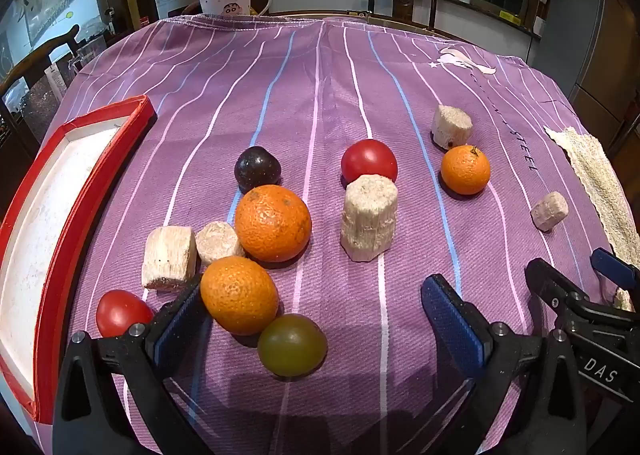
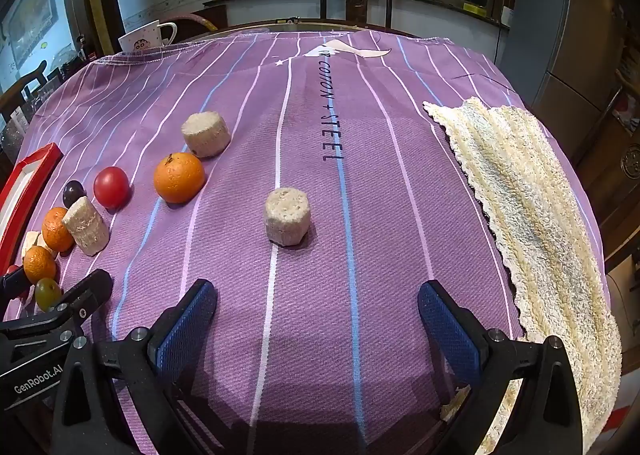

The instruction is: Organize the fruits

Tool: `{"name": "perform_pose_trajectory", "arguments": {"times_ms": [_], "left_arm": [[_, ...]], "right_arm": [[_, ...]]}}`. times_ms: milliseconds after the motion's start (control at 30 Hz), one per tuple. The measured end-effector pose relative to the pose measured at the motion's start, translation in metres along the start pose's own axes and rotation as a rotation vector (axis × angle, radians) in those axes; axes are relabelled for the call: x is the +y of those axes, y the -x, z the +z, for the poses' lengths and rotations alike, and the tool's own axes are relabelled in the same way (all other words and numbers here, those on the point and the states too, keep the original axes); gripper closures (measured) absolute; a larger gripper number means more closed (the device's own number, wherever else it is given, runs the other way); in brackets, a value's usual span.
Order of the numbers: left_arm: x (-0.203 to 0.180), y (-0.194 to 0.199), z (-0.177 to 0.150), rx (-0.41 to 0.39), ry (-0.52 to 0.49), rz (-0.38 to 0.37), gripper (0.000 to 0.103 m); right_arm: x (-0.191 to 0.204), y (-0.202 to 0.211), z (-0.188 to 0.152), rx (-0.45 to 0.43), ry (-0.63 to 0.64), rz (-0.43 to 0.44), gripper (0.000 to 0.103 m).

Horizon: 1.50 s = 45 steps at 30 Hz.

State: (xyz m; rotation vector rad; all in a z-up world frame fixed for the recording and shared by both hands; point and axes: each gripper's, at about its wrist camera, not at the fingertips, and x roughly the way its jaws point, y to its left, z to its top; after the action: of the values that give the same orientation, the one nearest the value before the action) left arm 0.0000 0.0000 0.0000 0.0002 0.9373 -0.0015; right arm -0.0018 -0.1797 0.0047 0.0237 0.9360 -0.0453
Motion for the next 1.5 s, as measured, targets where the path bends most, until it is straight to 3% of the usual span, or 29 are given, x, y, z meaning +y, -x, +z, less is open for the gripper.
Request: {"name": "perform_pose_trajectory", "arguments": {"times_ms": [200,533,733,933,1000,1067,1367,1500], "left_arm": [[0.001,0.0,0.001,0.007,0.002,0.0,0.0],[0.01,0.008,-0.002,0.174,-0.016,-0.027,0.0],[0.027,0.032,-0.005,0.176,0.009,-0.074,0.0],[0.051,0.052,0.002,0.158,-0.011,-0.077,0.029],[0.062,0.051,0.003,0.171,0.01,-0.103,0.046],[0.071,0.047,0.005,0.187,0.023,-0.122,0.052],[0.087,0.061,0.027,0.141,-0.068,-0.261,0.054],[0.097,0.078,0.043,0.129,-0.122,-0.302,0.054]], "right_arm": [[0.001,0.0,0.0,0.0,0.004,0.001,0.0],[0.002,-0.003,0.006,0.043,-0.012,-0.013,0.0],[0.003,0.009,-0.004,0.043,-0.002,-0.015,0.002],[0.002,0.032,-0.013,0.008,-0.012,0.004,0.002],[0.002,0.039,-0.015,0.004,-0.029,0.017,0.002],[0.0,0.045,-0.017,0.013,-0.069,0.036,0.002],[-0.021,0.076,-0.021,0.064,-0.447,0.181,0.008],[-0.024,0.111,-0.009,0.042,-0.518,0.22,0.008]]}}
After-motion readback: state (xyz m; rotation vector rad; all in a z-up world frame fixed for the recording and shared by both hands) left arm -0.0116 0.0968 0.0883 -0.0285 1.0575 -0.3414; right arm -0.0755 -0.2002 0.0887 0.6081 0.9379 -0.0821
